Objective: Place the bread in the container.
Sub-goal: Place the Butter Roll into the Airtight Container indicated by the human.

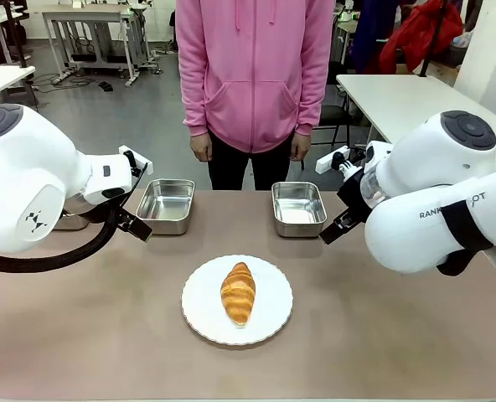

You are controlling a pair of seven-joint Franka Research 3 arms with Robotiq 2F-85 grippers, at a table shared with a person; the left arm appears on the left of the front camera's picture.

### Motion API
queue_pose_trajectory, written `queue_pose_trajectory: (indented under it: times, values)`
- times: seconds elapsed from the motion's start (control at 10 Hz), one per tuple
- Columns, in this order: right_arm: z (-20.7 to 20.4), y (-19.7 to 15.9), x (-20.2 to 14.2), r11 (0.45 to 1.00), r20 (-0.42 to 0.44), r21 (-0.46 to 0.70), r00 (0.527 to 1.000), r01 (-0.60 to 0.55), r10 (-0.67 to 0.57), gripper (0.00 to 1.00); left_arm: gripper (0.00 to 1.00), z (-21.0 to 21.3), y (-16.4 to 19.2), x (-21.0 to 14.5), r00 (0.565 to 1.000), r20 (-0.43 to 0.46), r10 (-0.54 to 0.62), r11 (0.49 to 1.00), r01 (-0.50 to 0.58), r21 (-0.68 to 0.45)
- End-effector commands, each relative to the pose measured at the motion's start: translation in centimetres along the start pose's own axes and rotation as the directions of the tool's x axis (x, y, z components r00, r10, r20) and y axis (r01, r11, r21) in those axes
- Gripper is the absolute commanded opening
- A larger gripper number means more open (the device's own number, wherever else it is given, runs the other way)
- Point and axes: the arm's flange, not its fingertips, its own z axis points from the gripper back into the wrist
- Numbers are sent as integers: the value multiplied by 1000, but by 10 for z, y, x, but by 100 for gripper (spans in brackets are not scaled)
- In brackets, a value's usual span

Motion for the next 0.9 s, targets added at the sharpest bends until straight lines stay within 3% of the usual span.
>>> queue_pose_trajectory:
  times: [0.0, 0.4, 0.6, 0.8]
  values:
    - [11, 3, 10, 999, 43, -40, 999, -2, 4, 100, 100, 0, 0, 0, 1000, 0, 0, 1000, 0, 0]
    - [93, -71, 45, 999, 162, 35, 986, 40, -45, 100, 100, 92, 45, 28, 998, 58, -18, 981, 29, -191]
    - [126, -125, 32, 993, 197, 108, 978, 48, -69, 100, 100, 140, 92, 28, 995, 74, -60, 965, 77, -251]
    - [133, -169, 11, 990, 203, 136, 977, 41, -68, 100, 100, 170, 141, 17, 980, 114, -162, 927, 191, -323]
